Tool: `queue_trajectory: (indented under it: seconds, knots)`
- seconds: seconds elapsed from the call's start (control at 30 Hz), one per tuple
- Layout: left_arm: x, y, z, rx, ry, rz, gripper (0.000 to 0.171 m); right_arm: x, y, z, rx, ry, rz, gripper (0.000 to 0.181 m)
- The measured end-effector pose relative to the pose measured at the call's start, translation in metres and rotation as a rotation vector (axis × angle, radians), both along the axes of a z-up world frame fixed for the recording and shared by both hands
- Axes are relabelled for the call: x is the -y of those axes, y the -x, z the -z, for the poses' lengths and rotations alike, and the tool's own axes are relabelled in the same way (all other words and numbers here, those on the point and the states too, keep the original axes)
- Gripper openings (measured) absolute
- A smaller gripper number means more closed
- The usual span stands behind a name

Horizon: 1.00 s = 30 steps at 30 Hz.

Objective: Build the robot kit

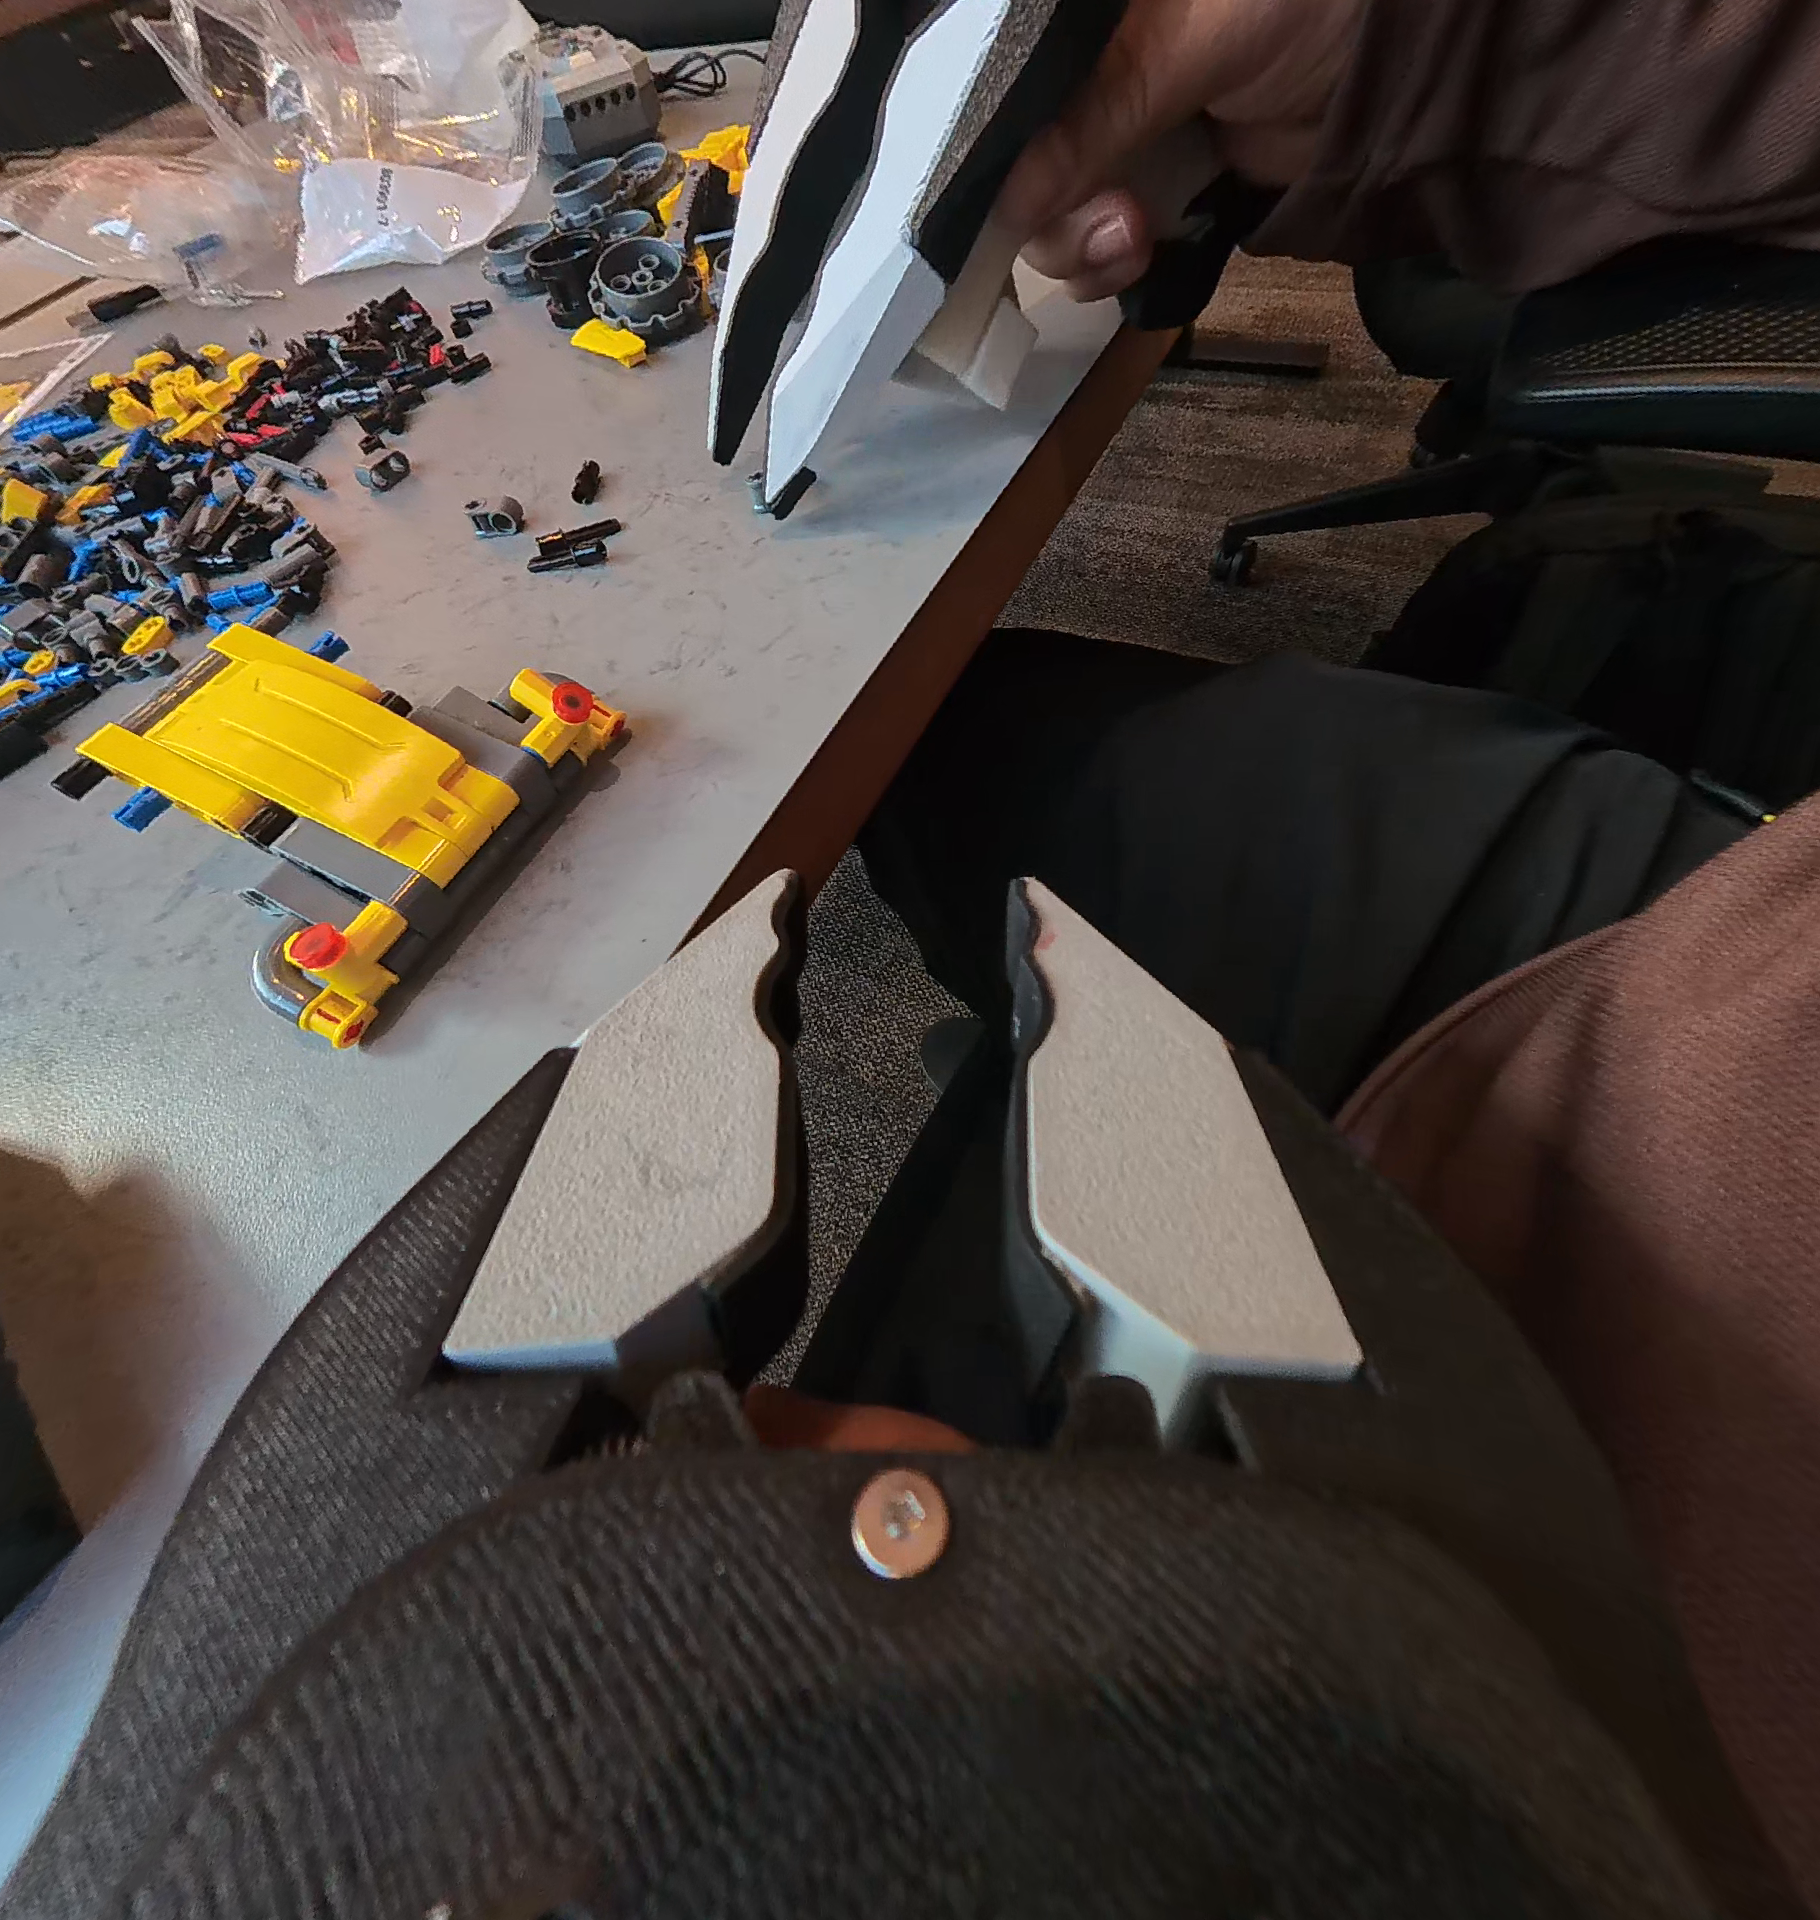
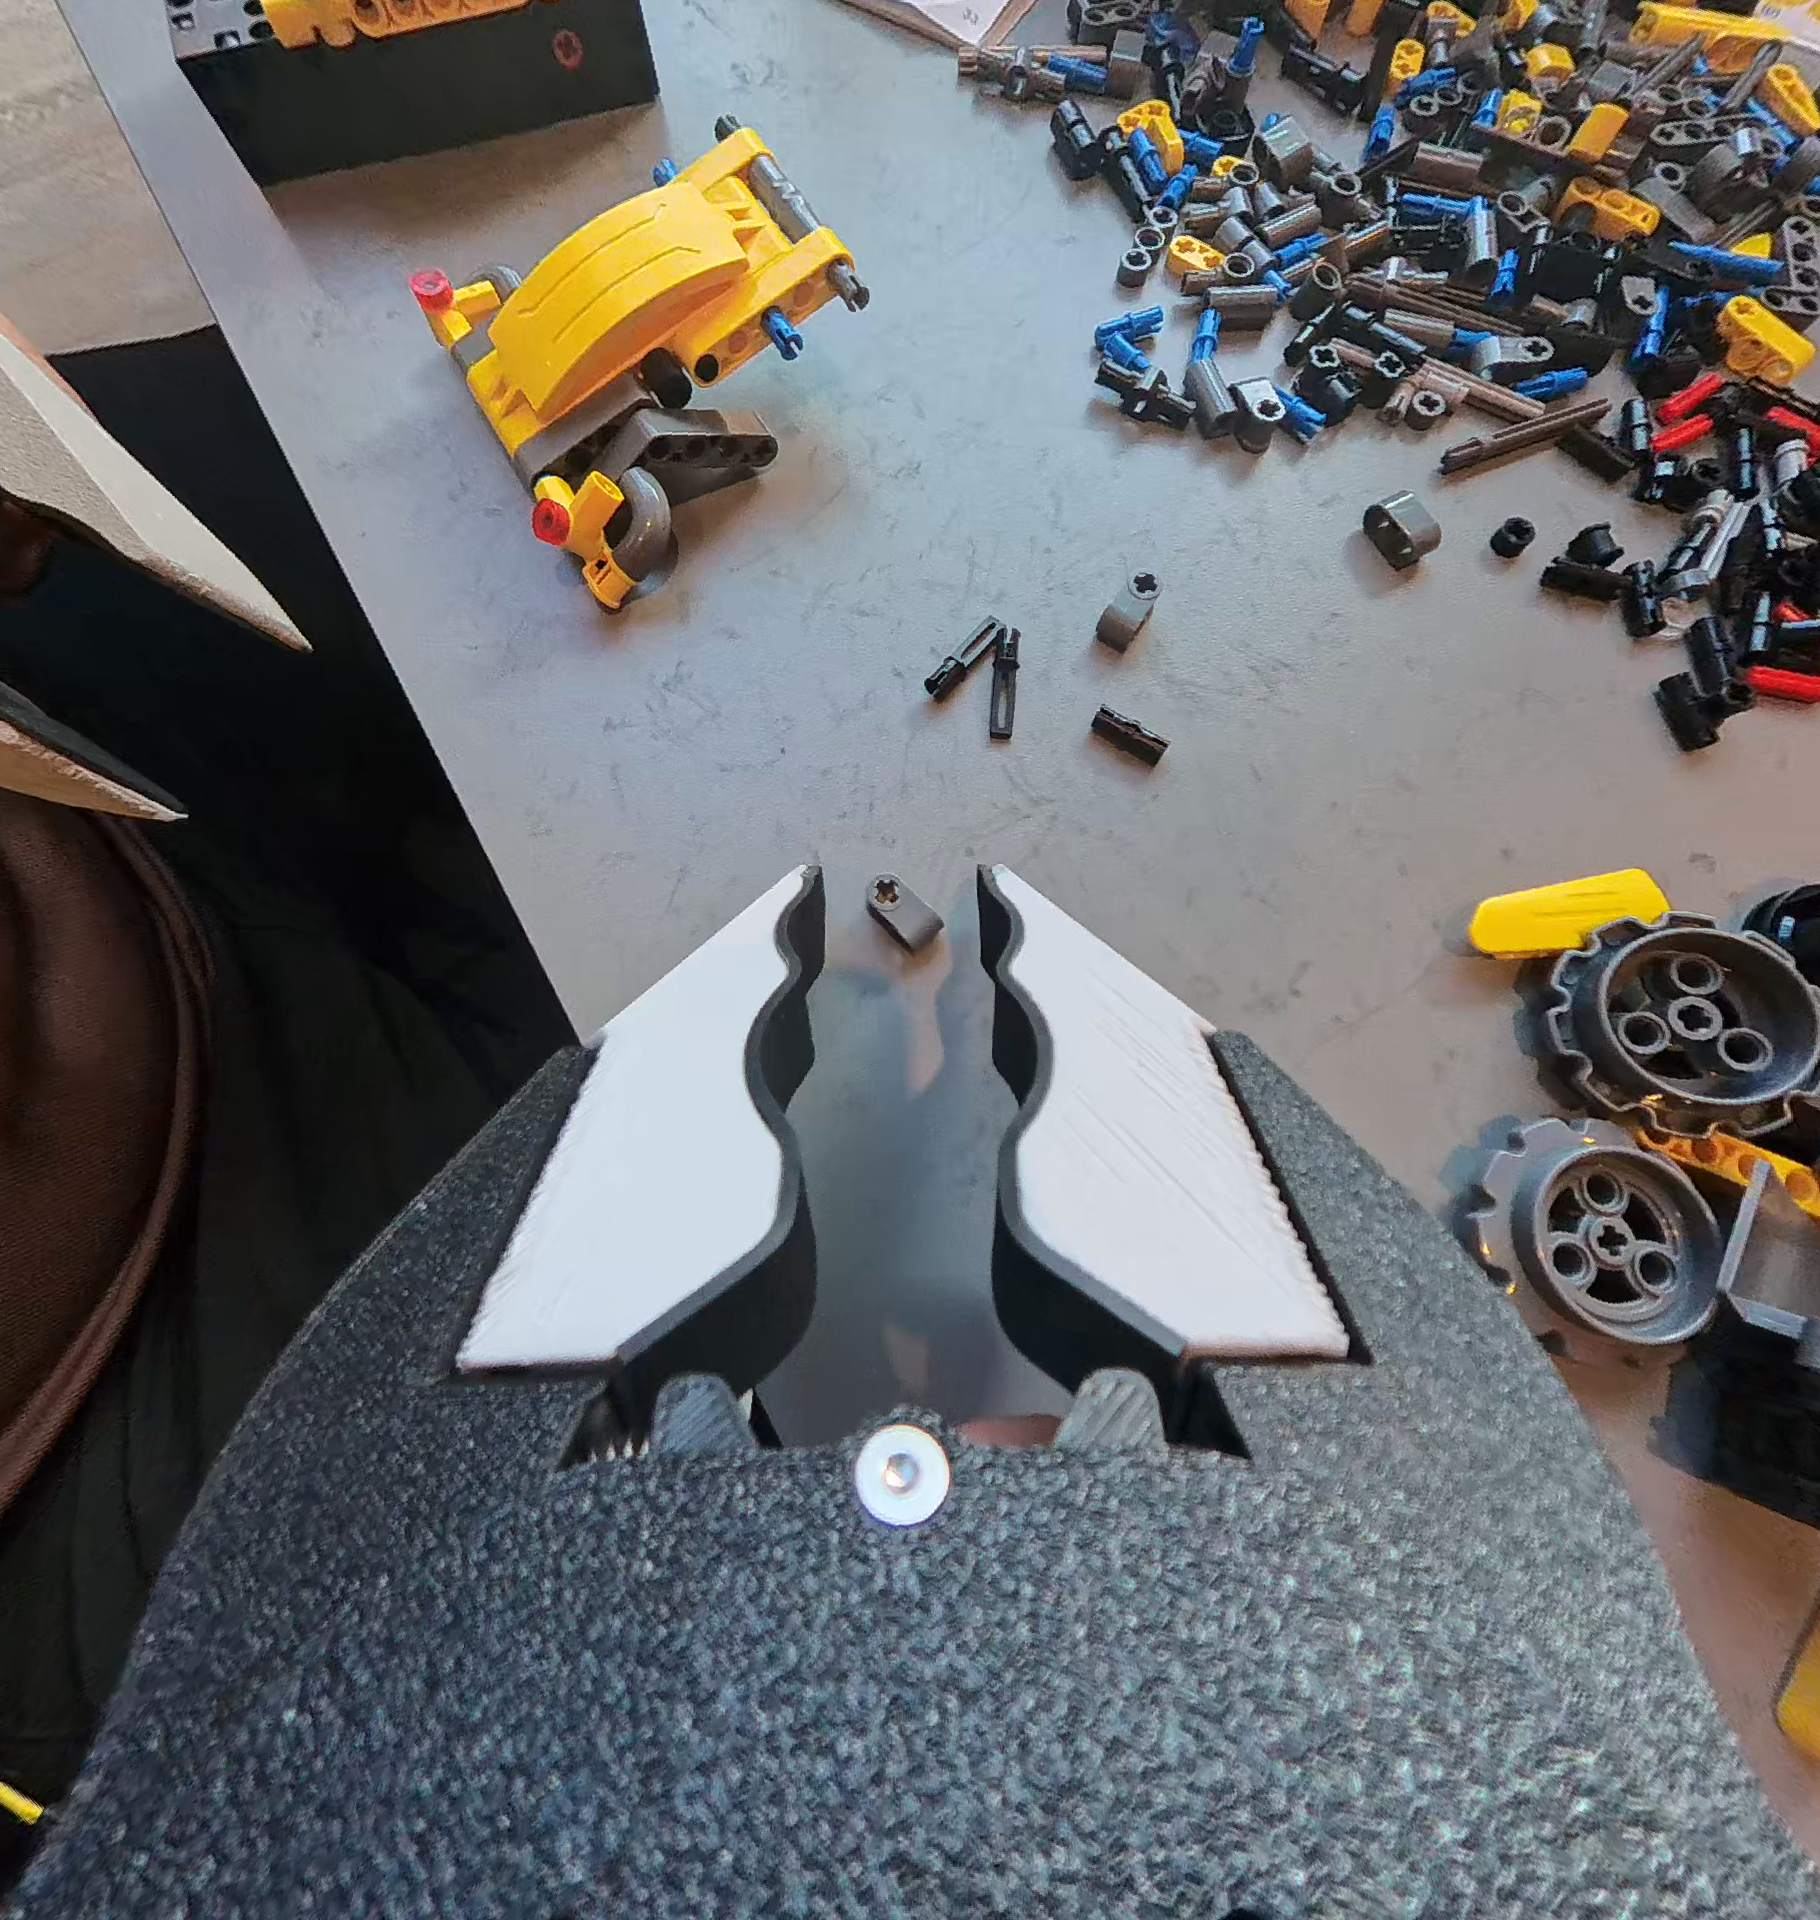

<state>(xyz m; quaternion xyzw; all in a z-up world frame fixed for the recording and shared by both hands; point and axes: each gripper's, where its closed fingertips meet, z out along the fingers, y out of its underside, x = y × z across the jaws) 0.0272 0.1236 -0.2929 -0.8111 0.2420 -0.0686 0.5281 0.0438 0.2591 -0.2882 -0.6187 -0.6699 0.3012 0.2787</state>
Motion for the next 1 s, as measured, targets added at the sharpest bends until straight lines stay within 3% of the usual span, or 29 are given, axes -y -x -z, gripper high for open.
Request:
queue_trajectory:
  seconds: [1.0]
  knots:
    - [0.000, 0.001, 0.000, -0.003, -0.002, -0.001, 0.035, -0.010, 0.000, 0.003, 0.013, 0.000, 0.056, 0.020]
